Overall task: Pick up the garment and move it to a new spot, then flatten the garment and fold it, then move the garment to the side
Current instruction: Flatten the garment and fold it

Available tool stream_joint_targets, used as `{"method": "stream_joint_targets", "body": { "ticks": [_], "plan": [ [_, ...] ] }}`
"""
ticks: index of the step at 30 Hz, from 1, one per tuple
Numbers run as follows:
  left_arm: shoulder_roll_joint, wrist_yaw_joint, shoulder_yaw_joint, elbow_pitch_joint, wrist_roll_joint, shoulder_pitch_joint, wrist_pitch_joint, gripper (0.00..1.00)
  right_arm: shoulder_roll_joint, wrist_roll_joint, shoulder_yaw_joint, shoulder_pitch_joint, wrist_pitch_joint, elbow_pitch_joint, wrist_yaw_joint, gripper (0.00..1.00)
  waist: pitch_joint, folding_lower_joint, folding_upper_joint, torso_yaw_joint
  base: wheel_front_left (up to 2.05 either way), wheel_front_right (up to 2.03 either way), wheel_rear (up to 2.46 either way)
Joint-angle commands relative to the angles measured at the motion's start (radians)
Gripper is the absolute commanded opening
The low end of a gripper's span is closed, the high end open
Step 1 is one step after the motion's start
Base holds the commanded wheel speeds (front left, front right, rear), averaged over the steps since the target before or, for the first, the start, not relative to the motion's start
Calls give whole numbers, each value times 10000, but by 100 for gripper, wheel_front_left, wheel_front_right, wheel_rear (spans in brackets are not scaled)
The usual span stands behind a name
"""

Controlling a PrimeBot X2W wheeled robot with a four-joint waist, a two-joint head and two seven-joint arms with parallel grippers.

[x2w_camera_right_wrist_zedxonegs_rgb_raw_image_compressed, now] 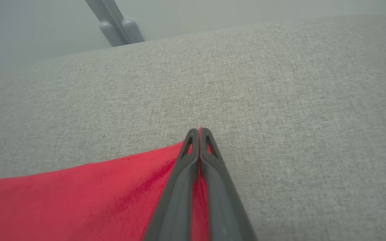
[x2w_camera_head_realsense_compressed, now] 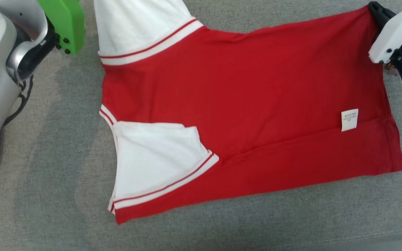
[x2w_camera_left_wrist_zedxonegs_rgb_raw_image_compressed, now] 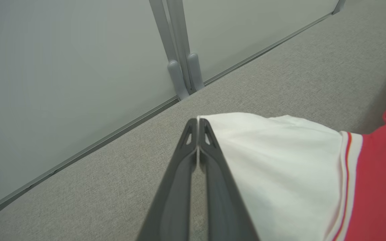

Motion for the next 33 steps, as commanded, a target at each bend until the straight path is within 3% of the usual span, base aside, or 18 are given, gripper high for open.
{"method": "stream_joint_targets", "body": {
  "ticks": [1,10,22,27,33],
  "plan": [
    [18,-8,60,133,97,-348,-256,0,-175,151,-84,-268,-178,-12,-8,0,49,0,0,41,0,0,0],
    [-85,-8,-167,452,-291,-373,-1210,0,-589,666,179,-193,-840,-480,-8,0,3,0,0,213,0,0,0],
    [698,5,-547,-1093,-1419,1472,-1885,0,-1264,1296,161,1572,-1061,-1480,-8,0,-859,0,0,680,0,0,0],
    [1166,284,-602,-2074,-1714,2473,-2029,0,-1540,1417,-156,2603,-1103,-1883,-10,0,-1252,0,0,886,0,0,0],
    [1771,916,-739,-3611,-1944,3799,-2207,0,-1631,1439,-559,3944,-967,-2546,-8,0,-1461,0,0,1028,0,0,0]
  ]
}}
